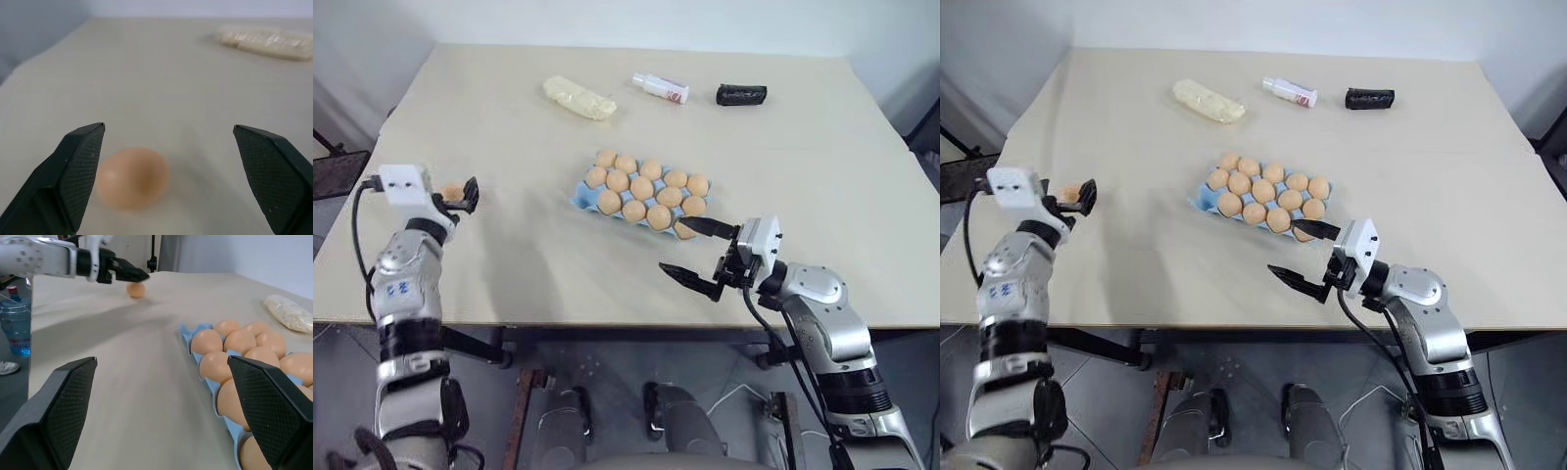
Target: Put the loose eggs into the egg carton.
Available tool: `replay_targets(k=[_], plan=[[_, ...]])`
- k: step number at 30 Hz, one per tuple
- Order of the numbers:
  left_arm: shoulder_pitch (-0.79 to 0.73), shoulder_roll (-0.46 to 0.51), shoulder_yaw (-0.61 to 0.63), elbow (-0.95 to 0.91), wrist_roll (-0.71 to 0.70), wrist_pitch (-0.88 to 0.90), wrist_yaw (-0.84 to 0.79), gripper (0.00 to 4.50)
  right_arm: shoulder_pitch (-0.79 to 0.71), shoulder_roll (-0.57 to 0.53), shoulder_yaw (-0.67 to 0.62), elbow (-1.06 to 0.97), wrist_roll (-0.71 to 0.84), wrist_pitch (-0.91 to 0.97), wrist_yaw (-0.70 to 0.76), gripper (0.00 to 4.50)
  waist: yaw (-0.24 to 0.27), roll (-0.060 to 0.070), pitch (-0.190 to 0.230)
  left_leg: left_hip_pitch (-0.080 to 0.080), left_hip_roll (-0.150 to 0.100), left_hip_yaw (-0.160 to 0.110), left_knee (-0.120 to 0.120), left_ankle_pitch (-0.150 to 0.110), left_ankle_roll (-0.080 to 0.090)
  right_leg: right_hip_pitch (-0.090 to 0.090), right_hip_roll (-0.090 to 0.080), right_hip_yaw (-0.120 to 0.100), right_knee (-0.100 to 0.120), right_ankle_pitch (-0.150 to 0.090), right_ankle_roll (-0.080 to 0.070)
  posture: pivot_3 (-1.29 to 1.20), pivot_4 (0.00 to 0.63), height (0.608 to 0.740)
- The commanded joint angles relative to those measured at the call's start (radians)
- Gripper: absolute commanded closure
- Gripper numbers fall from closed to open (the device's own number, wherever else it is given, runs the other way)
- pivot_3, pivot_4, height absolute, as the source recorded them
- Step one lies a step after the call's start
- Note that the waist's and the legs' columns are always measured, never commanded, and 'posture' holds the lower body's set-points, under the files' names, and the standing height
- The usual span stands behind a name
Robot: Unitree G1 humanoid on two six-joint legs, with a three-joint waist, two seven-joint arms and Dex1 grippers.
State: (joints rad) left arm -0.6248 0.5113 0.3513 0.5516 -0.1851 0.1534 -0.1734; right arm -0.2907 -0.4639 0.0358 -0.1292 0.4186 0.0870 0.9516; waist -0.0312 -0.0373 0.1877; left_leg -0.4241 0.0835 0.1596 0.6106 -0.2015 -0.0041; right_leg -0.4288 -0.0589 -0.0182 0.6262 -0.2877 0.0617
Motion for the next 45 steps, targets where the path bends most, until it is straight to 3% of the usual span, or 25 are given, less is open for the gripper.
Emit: replay_targets(k=[1,12,15,19,21,27,30,35,44,45], plan=[[-0.095,0.042,-0.027,0.153,0.062,-0.085,0.033,0.02,-0.003,0.006,-0.01,-0.029,0.001,-0.013,-0.012,0.0,0.001,0.0,0.0,0.0,0.0,0.0,0.0,0.0,0.0,0.0,0.001,0.0,0.0,0.0,0.0,0.0,0.15,0.74],[-0.263,0.071,-0.057,0.515,0.097,-0.181,0.041,0.02,0.023,0.012,-0.018,-0.031,-0.006,-0.03,-0.031,0.0,0.002,0.0,0.0,0.0,-0.001,0.0,0.001,0.0,-0.001,0.0,0.001,0.0,0.0,0.0,-0.001,0.0,0.15,0.74],[-0.282,0.079,-0.058,0.566,0.1,-0.203,0.049,0.65,0.027,0.013,-0.021,-0.023,-0.008,-0.04,-0.031,0.0,0.002,0.0,0.0,0.0,-0.001,0.001,0.001,-0.001,-0.001,0.0,0.001,0.0,0.0,0.0,-0.001,0.0,0.15,0.74],[-0.291,0.078,-0.052,0.591,0.085,-0.232,0.014,1.9,0.033,0.016,-0.023,-0.015,-0.01,-0.054,-0.036,0.0,0.002,0.0,0.0,0.0,-0.001,0.001,0.001,0.0,-0.001,0.0,0.001,0.0,0.001,0.0,-0.001,0.0,0.15,0.74],[-0.291,0.067,-0.036,0.576,0.054,-0.268,-0.05,2.12,0.036,0.016,-0.023,-0.017,-0.01,-0.055,-0.038,0.0,0.003,0.0,0.0,0.0,-0.001,0.001,0.001,0.0,-0.001,0.0,0.001,0.0,0.001,0.0,-0.001,0.0,0.15,0.74],[-0.239,0.011,-0.097,0.391,-0.013,-0.389,-0.44,2.12,0.045,0.01,-0.026,-0.019,-0.013,-0.058,-0.046,0.0,0.004,0.0,0.0,0.0,-0.001,0.006,0.001,0.0,-0.001,0.0,0.001,-0.001,0.0,0.0,-0.001,0.0,0.15,0.74],[-0.205,-0.022,-0.16,0.287,-0.006,-0.387,-0.551,2.12,0.048,0.005,-0.029,-0.019,-0.015,-0.06,-0.049,0.0,0.003,0.0,0.0,0.0,-0.001,0.01,0.001,-0.001,-0.001,0.0,0.0,0.0,0.0,0.0,-0.001,0.0,0.15,0.74],[-0.215,-0.101,-0.227,0.224,-0.003,-0.336,-0.602,2.12,0.05,0.004,-0.037,-0.015,-0.021,-0.069,-0.061,0.0,0.001,0.0,0.0,0.0,-0.001,0.01,0.003,0.0,-0.001,0.0,0.001,0.0,0.001,0.0,-0.001,0.0,0.15,0.74],[-0.278,-0.147,-0.267,0.345,0.051,-0.37,-0.554,2.12,0.084,0.004,-0.046,-0.063,-0.024,-0.064,-0.094,0.0,0.002,0.0,0.0,0.0,-0.001,0.001,0.004,0.0,0.0,0.0,0.003,0.001,0.002,0.0,0.0,0.0,0.15,0.74],[-0.293,-0.151,-0.261,0.378,0.048,-0.375,-0.553,1.79,0.092,0.004,-0.049,-0.072,-0.023,-0.064,-0.101,0.0,0.002,0.0,0.0,0.0,-0.001,0.001,0.004,0.0,0.0,0.0,0.003,0.001,0.002,0.0,0.0,0.0,0.15,0.74]])
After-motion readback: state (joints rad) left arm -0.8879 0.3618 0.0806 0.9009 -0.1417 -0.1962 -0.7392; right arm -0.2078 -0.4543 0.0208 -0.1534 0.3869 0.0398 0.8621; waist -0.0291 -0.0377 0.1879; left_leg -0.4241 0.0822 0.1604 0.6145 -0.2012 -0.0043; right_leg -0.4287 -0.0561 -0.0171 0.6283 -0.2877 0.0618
